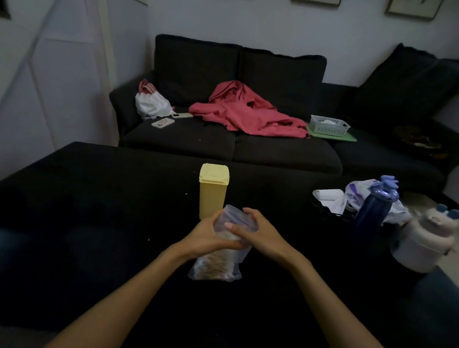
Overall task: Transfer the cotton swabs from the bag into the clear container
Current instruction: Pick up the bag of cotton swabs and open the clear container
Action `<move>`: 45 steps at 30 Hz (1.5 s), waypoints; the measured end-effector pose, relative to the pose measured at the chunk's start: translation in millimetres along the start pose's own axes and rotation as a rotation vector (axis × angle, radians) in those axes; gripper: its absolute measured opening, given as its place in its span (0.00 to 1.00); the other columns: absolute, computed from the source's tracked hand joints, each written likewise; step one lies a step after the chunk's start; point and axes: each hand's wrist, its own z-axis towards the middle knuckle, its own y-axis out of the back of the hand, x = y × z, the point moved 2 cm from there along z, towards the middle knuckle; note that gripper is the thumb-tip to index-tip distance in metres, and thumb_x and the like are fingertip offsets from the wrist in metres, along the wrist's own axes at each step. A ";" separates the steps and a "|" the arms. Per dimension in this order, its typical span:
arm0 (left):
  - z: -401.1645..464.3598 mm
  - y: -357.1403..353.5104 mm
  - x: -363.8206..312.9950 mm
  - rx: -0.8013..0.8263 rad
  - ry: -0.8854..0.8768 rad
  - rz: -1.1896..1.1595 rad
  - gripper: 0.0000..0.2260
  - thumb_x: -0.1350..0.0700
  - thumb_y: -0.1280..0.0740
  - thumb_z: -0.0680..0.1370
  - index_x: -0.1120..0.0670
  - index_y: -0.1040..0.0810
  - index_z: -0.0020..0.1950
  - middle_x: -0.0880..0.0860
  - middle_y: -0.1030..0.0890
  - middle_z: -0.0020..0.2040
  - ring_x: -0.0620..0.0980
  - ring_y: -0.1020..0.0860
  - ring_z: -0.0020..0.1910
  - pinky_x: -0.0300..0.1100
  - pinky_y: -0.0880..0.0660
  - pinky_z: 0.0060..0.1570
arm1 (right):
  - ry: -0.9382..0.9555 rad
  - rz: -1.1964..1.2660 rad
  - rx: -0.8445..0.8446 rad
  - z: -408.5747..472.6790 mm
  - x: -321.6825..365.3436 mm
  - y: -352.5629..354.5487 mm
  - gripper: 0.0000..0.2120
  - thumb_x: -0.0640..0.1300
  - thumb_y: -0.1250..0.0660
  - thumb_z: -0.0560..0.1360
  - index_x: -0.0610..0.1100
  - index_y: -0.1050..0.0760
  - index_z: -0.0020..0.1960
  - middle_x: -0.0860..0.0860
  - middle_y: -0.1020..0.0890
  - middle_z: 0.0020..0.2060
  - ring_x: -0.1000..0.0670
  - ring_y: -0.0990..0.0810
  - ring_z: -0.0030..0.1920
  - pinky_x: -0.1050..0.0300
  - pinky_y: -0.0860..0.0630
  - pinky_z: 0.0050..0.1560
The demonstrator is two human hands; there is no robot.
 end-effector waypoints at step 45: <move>28.4 2.4 51.4 -0.376 -0.006 0.494 0.49 0.39 0.23 0.61 0.47 0.45 0.76 0.46 0.39 0.72 0.47 0.40 0.71 0.44 0.36 0.67 | -0.151 0.577 -0.288 37.1 -68.0 26.1 0.12 0.50 0.43 0.79 0.48 0.23 0.55 0.50 0.17 0.47 0.51 0.18 0.49 0.59 0.23 0.46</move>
